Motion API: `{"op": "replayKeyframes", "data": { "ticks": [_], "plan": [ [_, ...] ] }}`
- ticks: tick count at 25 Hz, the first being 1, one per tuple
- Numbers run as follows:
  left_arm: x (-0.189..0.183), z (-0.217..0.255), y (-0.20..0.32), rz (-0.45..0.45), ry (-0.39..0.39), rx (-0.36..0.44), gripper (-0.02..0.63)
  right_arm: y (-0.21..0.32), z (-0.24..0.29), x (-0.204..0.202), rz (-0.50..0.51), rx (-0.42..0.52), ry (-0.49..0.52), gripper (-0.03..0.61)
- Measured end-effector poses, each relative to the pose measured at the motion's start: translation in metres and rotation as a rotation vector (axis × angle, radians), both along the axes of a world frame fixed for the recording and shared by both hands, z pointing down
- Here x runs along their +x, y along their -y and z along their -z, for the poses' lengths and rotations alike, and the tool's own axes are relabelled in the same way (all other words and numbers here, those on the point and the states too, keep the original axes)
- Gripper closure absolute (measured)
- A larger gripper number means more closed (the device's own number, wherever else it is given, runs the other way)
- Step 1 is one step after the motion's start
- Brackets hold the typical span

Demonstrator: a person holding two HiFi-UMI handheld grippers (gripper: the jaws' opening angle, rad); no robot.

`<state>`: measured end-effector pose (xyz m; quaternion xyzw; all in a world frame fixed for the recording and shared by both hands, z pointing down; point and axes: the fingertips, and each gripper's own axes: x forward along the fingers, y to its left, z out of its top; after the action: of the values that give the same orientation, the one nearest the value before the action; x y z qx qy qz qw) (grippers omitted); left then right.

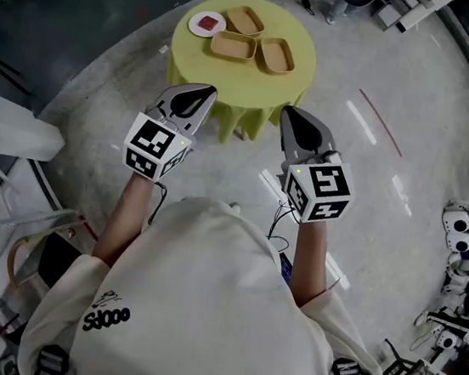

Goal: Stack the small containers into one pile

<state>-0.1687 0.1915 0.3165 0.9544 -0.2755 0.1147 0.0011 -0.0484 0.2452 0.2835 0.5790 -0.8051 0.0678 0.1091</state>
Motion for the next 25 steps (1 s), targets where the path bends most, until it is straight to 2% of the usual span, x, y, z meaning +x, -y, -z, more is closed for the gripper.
{"op": "replayKeyframes", "data": {
  "ticks": [12, 18, 25],
  "plan": [
    [0.022, -0.012, -0.011, 0.007, 0.035, -0.029, 0.607, 0.002, -0.011, 0.018, 0.016, -0.022, 0.041, 0.568],
    [0.039, -0.016, -0.017, 0.047, 0.05, -0.047, 0.607, 0.002, -0.016, 0.045, 0.026, -0.034, 0.034, 0.568],
    [0.057, -0.023, -0.03, 0.109, 0.071, -0.056, 0.607, -0.006, -0.028, 0.082, 0.05, -0.047, 0.076, 0.568]
  ]
}}
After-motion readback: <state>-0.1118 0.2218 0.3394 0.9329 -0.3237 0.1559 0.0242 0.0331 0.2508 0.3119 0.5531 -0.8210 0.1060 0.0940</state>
